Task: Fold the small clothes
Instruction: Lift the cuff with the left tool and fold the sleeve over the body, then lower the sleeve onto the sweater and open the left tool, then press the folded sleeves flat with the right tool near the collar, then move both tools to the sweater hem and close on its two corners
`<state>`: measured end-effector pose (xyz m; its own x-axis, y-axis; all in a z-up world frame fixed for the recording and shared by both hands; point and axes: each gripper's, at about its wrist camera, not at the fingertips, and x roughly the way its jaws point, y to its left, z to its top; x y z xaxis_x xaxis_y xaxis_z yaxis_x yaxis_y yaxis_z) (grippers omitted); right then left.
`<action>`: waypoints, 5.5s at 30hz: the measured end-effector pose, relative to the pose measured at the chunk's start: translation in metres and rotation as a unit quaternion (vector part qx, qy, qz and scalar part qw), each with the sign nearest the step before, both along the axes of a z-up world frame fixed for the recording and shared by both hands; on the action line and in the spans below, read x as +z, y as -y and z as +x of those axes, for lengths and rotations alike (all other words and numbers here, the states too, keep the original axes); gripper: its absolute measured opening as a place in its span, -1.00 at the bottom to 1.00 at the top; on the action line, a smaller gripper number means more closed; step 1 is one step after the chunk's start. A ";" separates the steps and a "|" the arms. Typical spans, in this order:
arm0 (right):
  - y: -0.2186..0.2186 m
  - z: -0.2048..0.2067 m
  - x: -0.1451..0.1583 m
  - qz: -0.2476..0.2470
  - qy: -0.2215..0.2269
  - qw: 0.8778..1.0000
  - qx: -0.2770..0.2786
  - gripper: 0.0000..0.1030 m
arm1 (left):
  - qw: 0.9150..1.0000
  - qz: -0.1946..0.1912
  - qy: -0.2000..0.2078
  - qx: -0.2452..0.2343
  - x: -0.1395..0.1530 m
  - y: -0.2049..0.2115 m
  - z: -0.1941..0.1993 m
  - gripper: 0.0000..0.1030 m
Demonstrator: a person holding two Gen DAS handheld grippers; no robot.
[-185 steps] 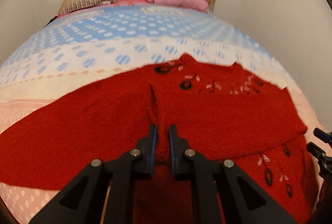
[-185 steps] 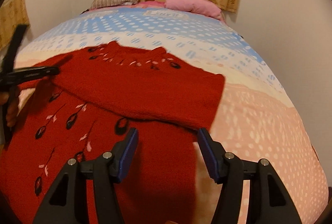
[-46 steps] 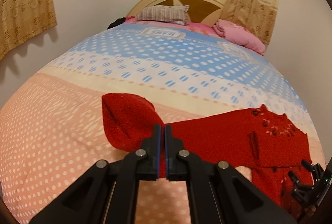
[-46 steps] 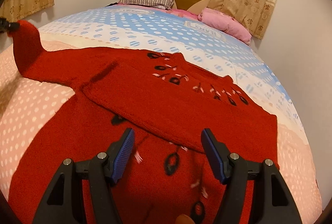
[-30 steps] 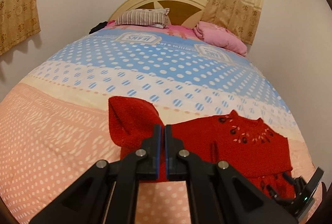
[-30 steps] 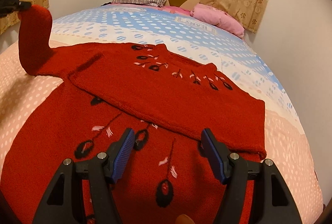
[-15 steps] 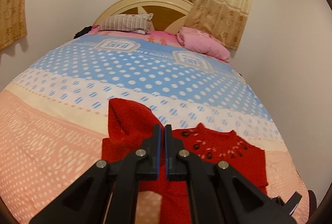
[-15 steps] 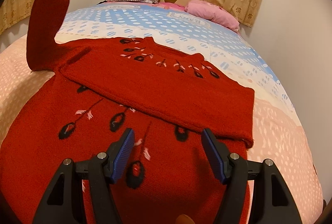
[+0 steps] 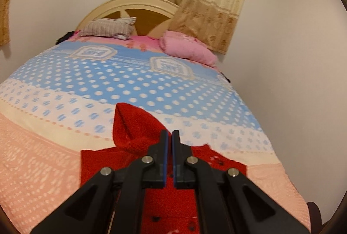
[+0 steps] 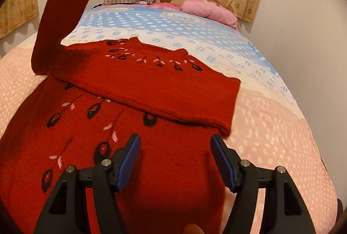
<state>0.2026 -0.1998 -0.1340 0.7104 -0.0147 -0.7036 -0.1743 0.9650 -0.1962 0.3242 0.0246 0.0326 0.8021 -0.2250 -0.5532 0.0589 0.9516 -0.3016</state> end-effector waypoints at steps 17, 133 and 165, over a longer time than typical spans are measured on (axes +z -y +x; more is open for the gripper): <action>0.037 -0.017 -0.024 0.048 -0.017 0.998 -0.031 0.31 | 0.993 0.074 -0.032 -0.084 -0.078 0.151 0.010 -0.91; 0.049 0.028 0.002 0.158 -0.041 0.985 -0.054 -0.03 | 0.981 0.179 -0.067 0.024 -0.162 -0.028 -0.072 0.92; 0.048 -0.103 -0.016 0.123 -0.038 0.991 -0.036 0.02 | 0.981 0.171 -0.091 -0.005 -0.184 -0.023 -0.180 0.92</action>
<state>0.0992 -0.2477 -0.1497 0.6586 0.1153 -0.7436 -0.1082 0.9924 0.0581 0.1439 0.0479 -0.1517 0.6814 -0.0087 -0.7319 0.0441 0.9986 0.0293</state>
